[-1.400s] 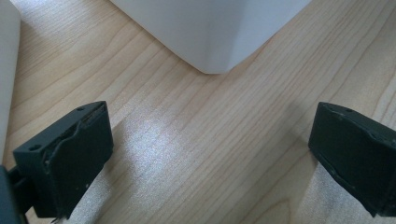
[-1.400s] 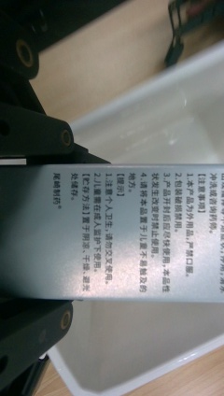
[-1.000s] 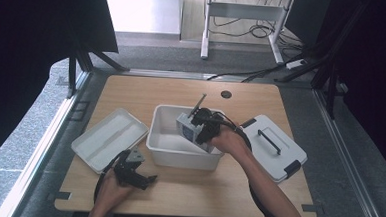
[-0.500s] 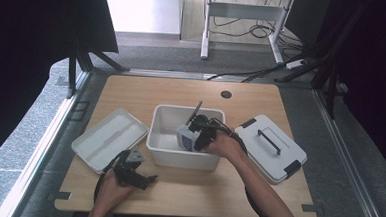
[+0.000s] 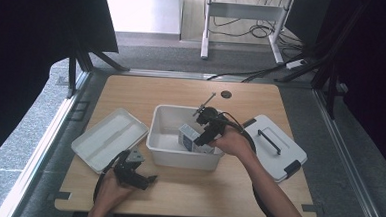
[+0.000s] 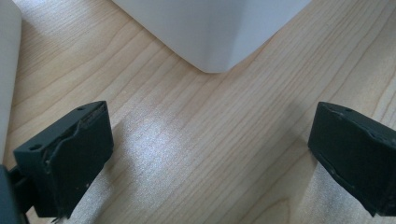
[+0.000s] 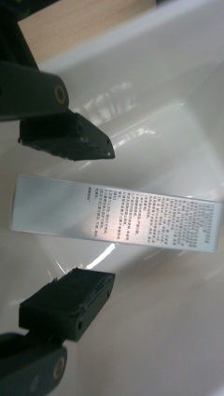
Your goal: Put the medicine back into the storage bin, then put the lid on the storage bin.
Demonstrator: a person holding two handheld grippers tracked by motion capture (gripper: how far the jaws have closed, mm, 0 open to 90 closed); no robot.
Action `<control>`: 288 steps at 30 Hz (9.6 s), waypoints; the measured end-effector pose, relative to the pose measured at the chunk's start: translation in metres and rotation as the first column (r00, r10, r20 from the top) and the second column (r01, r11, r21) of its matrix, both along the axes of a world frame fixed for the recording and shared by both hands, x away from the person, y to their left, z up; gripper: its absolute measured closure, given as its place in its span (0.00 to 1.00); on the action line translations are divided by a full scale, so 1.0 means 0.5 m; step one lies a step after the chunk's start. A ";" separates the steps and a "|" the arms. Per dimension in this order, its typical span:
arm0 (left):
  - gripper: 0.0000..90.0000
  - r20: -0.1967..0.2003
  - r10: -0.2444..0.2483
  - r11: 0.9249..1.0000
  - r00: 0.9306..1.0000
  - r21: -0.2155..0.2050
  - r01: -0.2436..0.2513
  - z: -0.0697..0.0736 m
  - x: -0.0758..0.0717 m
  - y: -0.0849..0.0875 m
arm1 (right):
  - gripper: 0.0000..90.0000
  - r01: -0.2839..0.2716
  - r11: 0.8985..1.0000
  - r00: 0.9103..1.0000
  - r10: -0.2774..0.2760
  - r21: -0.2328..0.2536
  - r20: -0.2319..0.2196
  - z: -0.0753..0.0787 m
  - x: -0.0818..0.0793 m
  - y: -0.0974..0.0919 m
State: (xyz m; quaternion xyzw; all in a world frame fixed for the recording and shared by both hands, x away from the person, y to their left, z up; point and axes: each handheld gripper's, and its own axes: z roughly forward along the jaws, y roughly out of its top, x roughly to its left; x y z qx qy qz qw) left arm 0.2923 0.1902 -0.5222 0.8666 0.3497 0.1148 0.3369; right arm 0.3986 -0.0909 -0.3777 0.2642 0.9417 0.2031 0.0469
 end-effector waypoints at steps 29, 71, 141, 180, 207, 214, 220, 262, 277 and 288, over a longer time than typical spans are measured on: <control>0.00 -0.001 -0.004 1.000 1.000 0.004 0.004 0.000 0.002 0.000 | 0.00 0.038 0.974 0.980 -0.080 0.224 0.182 -0.007 -0.145 -0.195; 0.00 -0.013 -0.027 1.000 1.000 0.004 0.027 0.030 -0.001 0.007 | 0.00 0.143 0.948 0.962 -0.201 0.284 0.186 -0.285 -0.185 -0.257; 0.99 -0.291 0.130 0.914 0.948 0.407 0.000 0.096 0.250 0.195 | 0.00 0.143 0.948 0.961 -0.201 0.284 0.188 -0.285 -0.185 -0.257; 0.99 -0.134 -0.372 0.855 0.918 0.335 0.395 0.407 0.210 0.151 | 0.00 0.146 0.948 0.961 -0.203 0.283 0.186 -0.284 -0.185 -0.257; 0.99 -0.145 -0.634 0.673 0.760 0.380 0.634 0.410 0.271 -0.210 | 0.00 0.146 0.948 0.961 -0.204 0.284 0.186 -0.284 -0.185 -0.257; 0.99 -0.159 -0.657 0.645 0.737 0.388 0.658 0.375 0.277 -0.266 | 0.00 0.146 0.948 0.961 -0.204 0.284 0.187 -0.284 -0.185 -0.257; 0.99 -0.177 -0.661 0.631 0.729 0.394 0.668 0.342 0.279 -0.284 | 0.00 0.148 0.947 0.961 -0.206 0.285 0.184 -0.284 -0.186 -0.257; 0.10 -0.008 -0.265 0.958 0.964 0.110 0.265 0.372 0.242 -0.045 | 0.01 0.150 0.946 0.960 -0.208 0.288 0.185 -0.283 -0.185 -0.259; 0.00 0.034 -0.079 0.997 0.996 0.028 0.078 0.317 0.157 0.091 | 0.07 0.134 0.946 0.968 -0.189 0.296 0.164 -0.229 -0.175 -0.265; 0.00 0.017 0.005 0.999 1.000 0.031 -0.006 0.188 0.098 0.125 | 0.08 0.141 0.947 0.970 -0.191 0.287 0.152 -0.155 -0.133 -0.287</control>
